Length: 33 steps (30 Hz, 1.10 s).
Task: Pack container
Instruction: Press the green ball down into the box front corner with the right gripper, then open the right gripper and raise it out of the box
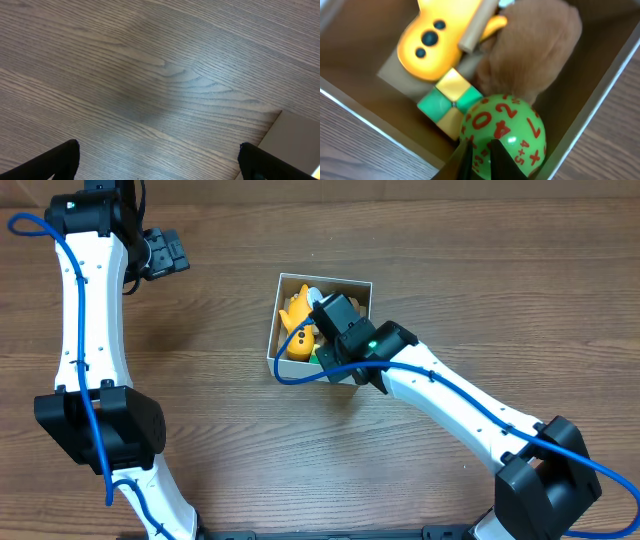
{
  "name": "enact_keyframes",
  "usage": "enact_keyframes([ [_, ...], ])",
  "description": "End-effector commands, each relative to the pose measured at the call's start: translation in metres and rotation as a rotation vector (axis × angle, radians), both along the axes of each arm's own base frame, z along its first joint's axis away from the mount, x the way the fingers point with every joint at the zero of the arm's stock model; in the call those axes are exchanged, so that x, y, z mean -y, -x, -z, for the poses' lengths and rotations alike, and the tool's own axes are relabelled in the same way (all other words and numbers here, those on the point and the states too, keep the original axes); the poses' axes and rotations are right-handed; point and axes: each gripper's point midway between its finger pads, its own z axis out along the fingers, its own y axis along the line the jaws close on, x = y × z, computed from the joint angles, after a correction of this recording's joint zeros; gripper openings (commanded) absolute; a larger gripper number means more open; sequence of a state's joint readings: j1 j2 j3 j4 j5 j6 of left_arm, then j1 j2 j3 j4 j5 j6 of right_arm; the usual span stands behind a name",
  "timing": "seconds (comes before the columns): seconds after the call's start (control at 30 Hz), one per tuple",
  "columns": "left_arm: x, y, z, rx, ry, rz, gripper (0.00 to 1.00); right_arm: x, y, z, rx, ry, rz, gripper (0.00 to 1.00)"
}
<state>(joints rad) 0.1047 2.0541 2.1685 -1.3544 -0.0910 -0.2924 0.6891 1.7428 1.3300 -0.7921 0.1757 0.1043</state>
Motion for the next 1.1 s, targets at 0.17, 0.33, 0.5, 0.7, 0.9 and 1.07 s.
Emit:
enact_keyframes([
  [0.17,0.000,-0.003,-0.004,0.015,-0.003,0.001,1.00,0.029,-0.018,0.008,-0.003,0.009,0.081,0.15],
  [0.33,0.000,-0.003,-0.004,0.015,-0.003,0.001,1.00,0.026,-0.021,0.008,-0.043,-0.077,0.081,0.15],
  [0.5,0.000,-0.003,-0.004,0.015,-0.003,0.001,1.00,0.021,-0.018,0.008,-0.074,-0.120,0.065,0.14],
  [0.7,0.000,-0.003,-0.004,0.015,-0.003,0.001,1.00,0.020,-0.015,0.011,-0.089,-0.124,0.059,0.15],
  [0.9,0.000,-0.003,-0.004,0.015,-0.003,0.001,1.00,0.022,-0.010,0.036,-0.125,-0.103,0.061,0.15],
  [1.07,0.000,-0.003,-0.004,0.015,-0.003,0.001,1.00,0.016,-0.019,0.026,-0.092,-0.122,0.051,0.14],
])
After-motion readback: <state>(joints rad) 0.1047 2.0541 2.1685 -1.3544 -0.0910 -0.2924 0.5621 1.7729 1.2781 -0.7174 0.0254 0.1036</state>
